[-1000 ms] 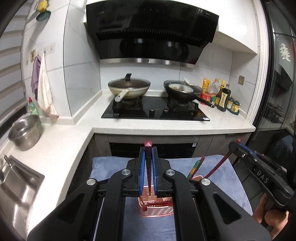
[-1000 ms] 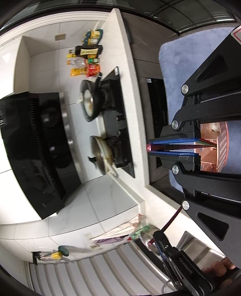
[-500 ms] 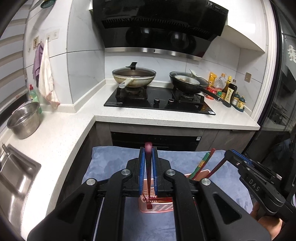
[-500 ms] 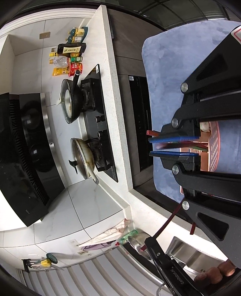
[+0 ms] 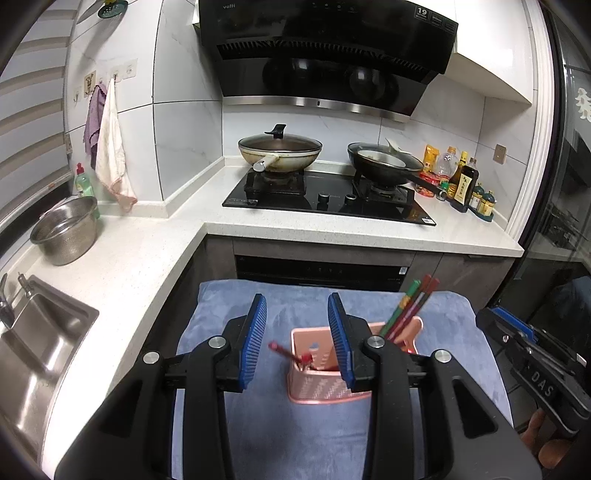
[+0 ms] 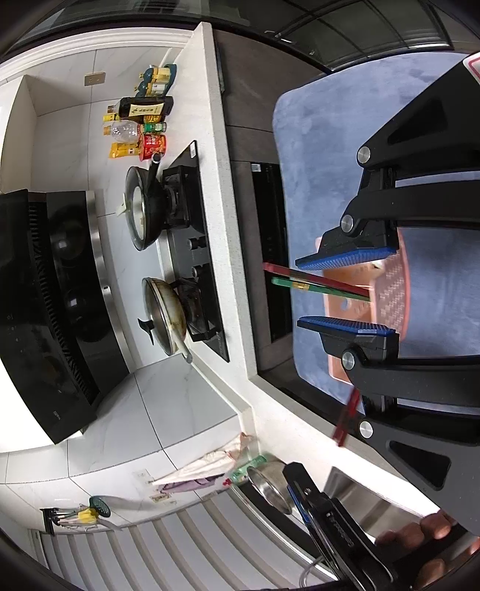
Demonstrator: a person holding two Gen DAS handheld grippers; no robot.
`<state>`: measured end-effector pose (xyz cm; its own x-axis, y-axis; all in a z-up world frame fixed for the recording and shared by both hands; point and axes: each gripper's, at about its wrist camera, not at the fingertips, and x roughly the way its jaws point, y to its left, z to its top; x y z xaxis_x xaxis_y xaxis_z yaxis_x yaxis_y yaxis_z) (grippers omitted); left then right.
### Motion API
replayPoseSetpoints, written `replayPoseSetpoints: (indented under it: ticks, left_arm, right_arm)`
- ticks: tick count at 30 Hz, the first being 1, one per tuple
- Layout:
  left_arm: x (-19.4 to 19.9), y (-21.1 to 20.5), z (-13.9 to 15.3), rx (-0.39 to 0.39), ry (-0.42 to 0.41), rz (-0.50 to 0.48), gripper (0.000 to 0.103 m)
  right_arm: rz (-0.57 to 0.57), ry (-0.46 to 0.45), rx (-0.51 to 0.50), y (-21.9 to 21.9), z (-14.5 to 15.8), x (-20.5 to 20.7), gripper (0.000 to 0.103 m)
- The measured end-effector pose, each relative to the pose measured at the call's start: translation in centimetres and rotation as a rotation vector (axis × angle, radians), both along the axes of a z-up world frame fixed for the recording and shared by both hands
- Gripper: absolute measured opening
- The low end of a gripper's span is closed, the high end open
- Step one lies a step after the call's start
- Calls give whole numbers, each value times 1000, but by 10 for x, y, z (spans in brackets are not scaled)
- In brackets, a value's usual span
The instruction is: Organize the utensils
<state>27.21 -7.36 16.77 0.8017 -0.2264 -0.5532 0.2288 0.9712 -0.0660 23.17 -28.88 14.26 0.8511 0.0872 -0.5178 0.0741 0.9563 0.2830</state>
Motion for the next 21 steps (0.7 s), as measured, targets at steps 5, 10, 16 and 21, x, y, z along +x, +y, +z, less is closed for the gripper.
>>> replayPoseSetpoints:
  ticks: [5,10,16,21]
  left_arm:
    - [-20,2,-10,18,16,1,33]
    - [-36,5,-21,27,37,7,33]
    - [-56,7,-34,48,57,12,34]
    - [-69,11,-49,41,95,12,34]
  right_arm:
    - [11,29,-34,11,-10,-27,26]
    - [27,64,-58,23,-22,-52,27]
    - [37,103,-77,32,-36,-74,27]
    - [36,121,-109,40,-43,-89,27]
